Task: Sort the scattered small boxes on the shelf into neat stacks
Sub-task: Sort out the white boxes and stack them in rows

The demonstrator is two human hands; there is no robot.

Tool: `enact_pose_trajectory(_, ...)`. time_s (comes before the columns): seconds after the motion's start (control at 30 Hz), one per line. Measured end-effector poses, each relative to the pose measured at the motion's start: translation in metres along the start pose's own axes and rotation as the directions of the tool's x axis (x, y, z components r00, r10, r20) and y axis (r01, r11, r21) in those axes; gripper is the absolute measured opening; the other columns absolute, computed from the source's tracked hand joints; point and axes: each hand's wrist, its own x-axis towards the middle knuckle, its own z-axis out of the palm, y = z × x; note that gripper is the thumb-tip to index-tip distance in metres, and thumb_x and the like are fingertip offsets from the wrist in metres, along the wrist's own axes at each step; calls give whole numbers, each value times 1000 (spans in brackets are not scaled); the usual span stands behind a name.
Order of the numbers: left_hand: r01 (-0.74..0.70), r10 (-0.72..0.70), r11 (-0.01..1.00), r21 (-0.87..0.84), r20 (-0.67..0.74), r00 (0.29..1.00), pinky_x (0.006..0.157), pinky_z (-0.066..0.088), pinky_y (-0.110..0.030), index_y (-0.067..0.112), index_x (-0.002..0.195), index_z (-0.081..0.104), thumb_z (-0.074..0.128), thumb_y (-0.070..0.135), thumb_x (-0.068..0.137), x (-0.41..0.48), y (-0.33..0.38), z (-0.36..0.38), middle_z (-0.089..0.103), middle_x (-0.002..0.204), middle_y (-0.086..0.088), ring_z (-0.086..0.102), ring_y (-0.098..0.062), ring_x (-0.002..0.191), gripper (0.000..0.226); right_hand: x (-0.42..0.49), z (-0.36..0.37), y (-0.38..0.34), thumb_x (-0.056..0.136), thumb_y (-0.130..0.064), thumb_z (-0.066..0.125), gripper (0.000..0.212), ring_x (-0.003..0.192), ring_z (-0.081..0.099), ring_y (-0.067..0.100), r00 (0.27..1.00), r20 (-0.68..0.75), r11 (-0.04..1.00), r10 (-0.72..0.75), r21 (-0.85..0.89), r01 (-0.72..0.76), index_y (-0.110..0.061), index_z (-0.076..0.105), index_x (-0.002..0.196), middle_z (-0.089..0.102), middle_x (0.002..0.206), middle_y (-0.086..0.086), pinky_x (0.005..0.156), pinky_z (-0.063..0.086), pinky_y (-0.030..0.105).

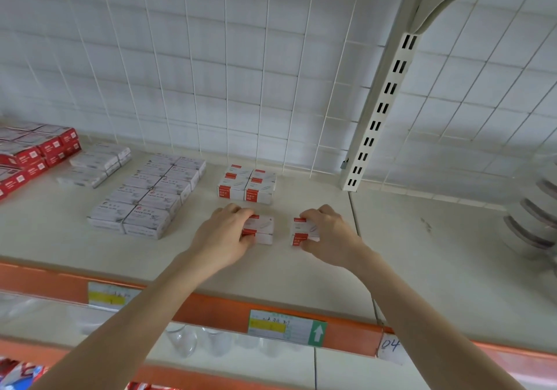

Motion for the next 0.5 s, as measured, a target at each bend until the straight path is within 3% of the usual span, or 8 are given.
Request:
enact_pose_trajectory(0.3,-126,126,992,7,-17,992,93,43,-29,18,137,41,53,25,91,-1,-8,-1,39,134,2,42,-18,118,48,9,10,-28,86,-20,57,50,108,50,27,997,-58,999,-41,-12,40,-14,40,133,46,121,9,81,41,27)
enact_pose_trajectory(0.5,-161,163,985,58,-47,985,86,43,-25,20,135,43,51,26,92,5,-24,-6,42,131,5,42,-16,118,43,12,20,-42,85,-21,57,44,101,53,27,991,-127,997,-50,-66,42,-12,46,126,48,118,8,76,41,27)
